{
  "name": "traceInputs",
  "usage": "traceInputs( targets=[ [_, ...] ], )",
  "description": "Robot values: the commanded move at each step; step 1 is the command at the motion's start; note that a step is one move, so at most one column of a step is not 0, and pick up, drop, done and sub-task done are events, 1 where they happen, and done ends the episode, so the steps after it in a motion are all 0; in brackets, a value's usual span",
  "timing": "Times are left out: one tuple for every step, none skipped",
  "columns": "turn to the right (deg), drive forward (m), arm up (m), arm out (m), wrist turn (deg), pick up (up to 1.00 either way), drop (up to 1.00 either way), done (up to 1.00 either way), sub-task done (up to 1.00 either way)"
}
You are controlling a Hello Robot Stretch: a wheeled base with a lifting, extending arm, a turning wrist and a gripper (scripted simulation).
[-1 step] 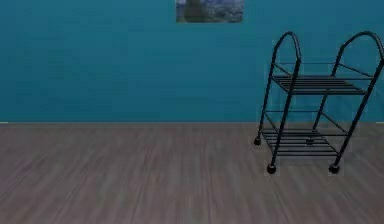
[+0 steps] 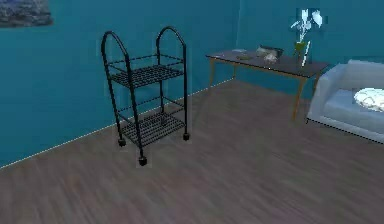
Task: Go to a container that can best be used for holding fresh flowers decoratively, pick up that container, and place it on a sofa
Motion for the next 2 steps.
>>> traceInputs(
  targets=[
    [30.0, 0.0, 0.0, 0.0, 0.0, 0.0, 0.0, 0.0, 0.0],
    [0.0, 1.0, 0.0, 0.0, 0.0, 0.0, 0.0, 0.0, 0.0]
  ],
)
